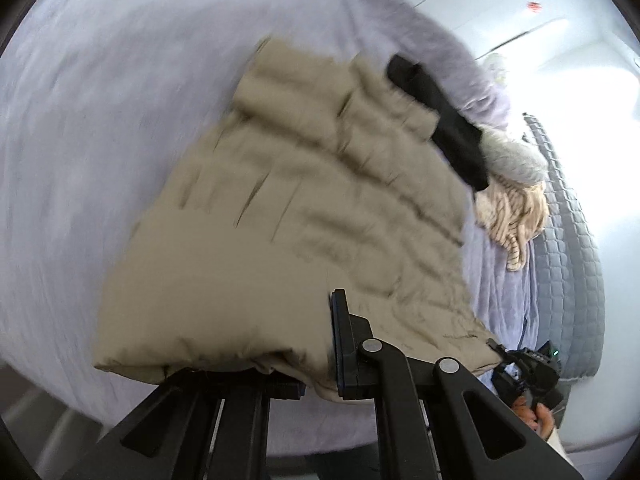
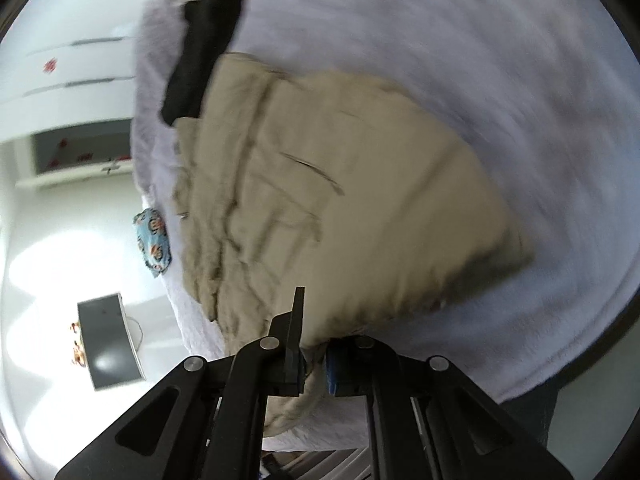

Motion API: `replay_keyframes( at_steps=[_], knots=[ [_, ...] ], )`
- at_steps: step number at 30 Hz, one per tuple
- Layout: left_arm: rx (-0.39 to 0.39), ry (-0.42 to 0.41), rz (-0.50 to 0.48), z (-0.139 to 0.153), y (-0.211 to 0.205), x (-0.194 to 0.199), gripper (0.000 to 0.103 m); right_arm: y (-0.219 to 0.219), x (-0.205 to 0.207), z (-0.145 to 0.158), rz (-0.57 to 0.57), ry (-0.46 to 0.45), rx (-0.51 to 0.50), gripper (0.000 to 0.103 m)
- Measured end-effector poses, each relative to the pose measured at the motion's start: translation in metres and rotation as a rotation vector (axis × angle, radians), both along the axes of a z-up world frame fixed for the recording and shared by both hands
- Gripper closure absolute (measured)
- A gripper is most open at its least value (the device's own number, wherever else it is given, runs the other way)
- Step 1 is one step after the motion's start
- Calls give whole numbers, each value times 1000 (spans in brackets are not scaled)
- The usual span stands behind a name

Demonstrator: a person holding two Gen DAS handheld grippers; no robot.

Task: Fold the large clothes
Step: 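Grasp the hem with both tools and lift it toward the collar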

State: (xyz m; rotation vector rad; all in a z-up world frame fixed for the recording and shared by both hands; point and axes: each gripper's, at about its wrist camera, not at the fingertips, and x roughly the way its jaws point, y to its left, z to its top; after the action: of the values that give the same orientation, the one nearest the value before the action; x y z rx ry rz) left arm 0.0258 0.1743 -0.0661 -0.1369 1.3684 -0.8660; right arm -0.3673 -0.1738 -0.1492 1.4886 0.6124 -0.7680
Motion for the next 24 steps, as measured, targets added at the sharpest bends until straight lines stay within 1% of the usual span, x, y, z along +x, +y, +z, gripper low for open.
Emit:
replay_keyframes(
  at_steps=[4, 6, 9, 13, 15, 17, 19, 20, 23, 24],
  knots=[
    [-18, -103, -22, 35, -29, 27, 92, -34, 37, 41, 106, 0, -105, 95],
    [-13, -150, -19, 51, -53, 42, 92, -54, 59, 57, 164, 7, -151, 95],
    [14, -230, -11, 73, -90, 68, 92, -91, 98, 78, 253, 13, -202, 95],
    [60, -289, 16, 84, -134, 103, 92, -149, 158, 97, 363, 29, -239, 95],
    [96, -314, 34, 80, -158, 124, 92, -175, 186, 100, 417, 49, -270, 95],
    [154, -330, 43, 66, -178, 141, 92, -198, 212, 92, 446, 72, -282, 95],
    [199, -332, 45, 49, -195, 155, 92, -212, 230, 79, 453, 94, -276, 95],
    [223, -333, 45, 38, -204, 165, 92, -222, 240, 66, 448, 113, -265, 95],
    [270, -334, 34, 7, -224, 181, 92, -239, 255, 31, 410, 151, -225, 95],
    [286, -330, 28, -5, -232, 188, 92, -245, 259, 25, 398, 158, -215, 95]
  ],
)
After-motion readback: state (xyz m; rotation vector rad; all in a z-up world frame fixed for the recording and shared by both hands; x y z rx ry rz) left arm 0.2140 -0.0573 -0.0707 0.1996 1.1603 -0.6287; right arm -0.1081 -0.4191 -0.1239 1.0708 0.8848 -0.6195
